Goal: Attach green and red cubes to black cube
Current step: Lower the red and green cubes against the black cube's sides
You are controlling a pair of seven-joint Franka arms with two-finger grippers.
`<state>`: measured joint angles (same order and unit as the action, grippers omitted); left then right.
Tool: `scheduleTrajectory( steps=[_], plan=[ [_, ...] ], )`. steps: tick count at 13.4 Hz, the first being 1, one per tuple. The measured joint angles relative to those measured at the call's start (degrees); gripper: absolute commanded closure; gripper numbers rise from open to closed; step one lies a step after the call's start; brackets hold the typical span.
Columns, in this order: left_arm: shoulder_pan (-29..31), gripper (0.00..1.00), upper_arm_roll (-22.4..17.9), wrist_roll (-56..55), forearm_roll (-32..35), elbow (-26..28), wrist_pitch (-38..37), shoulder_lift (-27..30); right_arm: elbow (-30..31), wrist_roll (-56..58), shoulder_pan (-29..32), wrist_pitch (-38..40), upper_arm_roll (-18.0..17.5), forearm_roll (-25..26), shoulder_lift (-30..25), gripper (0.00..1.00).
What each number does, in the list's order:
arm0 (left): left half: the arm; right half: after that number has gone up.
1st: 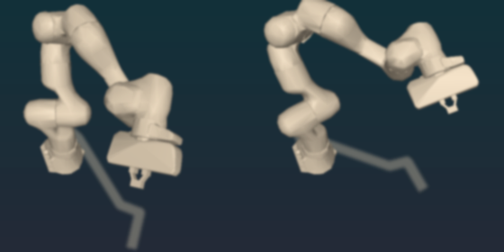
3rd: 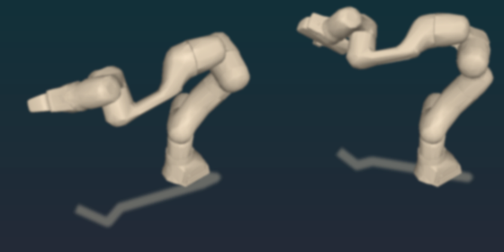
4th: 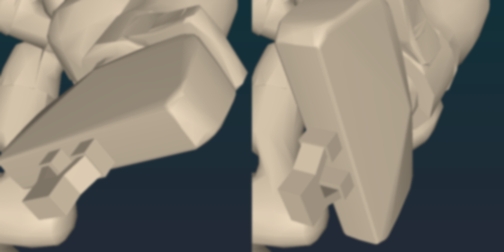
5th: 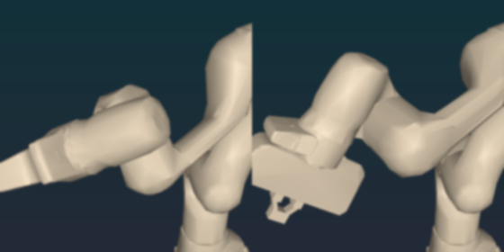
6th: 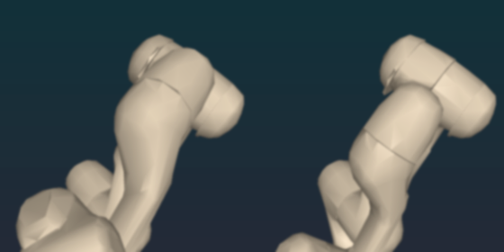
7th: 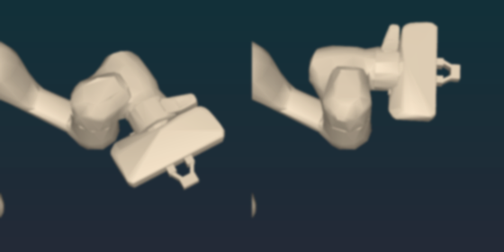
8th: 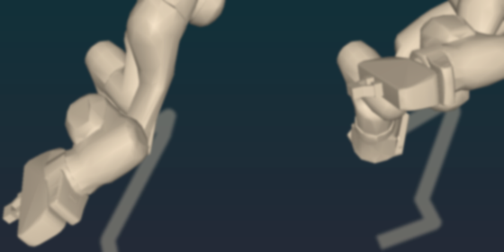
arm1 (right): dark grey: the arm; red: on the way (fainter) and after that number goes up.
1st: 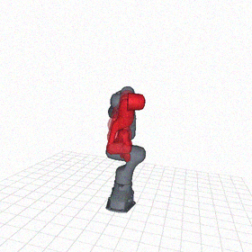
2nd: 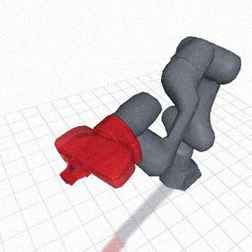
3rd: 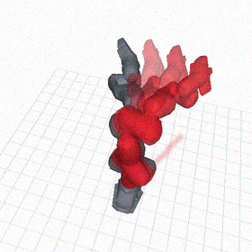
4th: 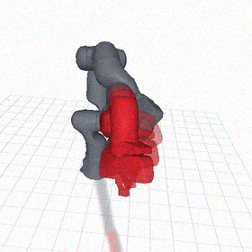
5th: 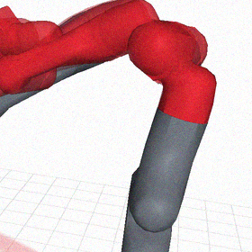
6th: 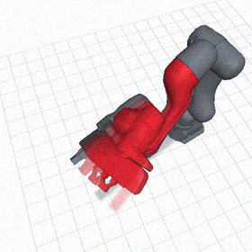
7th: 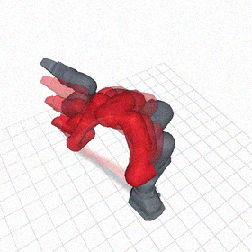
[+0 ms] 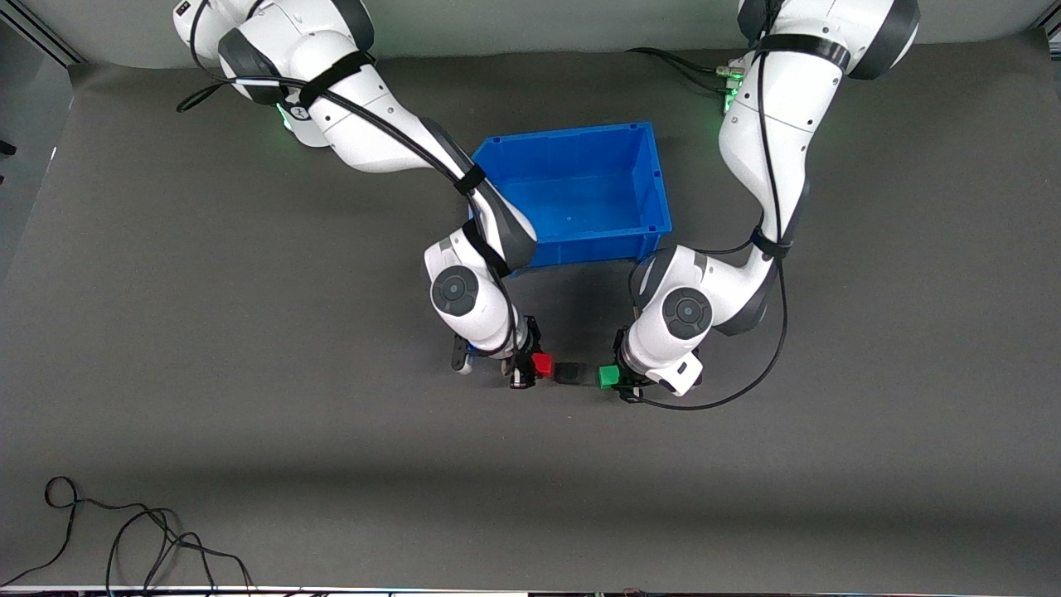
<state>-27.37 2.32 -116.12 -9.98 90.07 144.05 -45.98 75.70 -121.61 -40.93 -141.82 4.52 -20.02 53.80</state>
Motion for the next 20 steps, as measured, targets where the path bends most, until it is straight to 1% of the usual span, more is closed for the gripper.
scheduleTrajectory(
  steps=[7,17,20],
  plan=[
    [-1.58,1.0,0.17,0.0,0.0,-0.15,1.11,-0.49,-3.07,-0.07,-0.05,-0.9,0.14,0.54,2.69,0.75],
    [-2.46,1.0,1.33,-0.64,-0.02,-0.34,1.26,-0.61,-3.7,-0.07,-0.23,-2.27,0.14,2.08,3.59,0.75],
    [-2.48,1.0,1.23,-0.95,-0.02,-0.54,1.28,-0.68,-3.71,-0.07,-0.55,-2.37,0.2,2.41,3.61,0.73]
  ],
)
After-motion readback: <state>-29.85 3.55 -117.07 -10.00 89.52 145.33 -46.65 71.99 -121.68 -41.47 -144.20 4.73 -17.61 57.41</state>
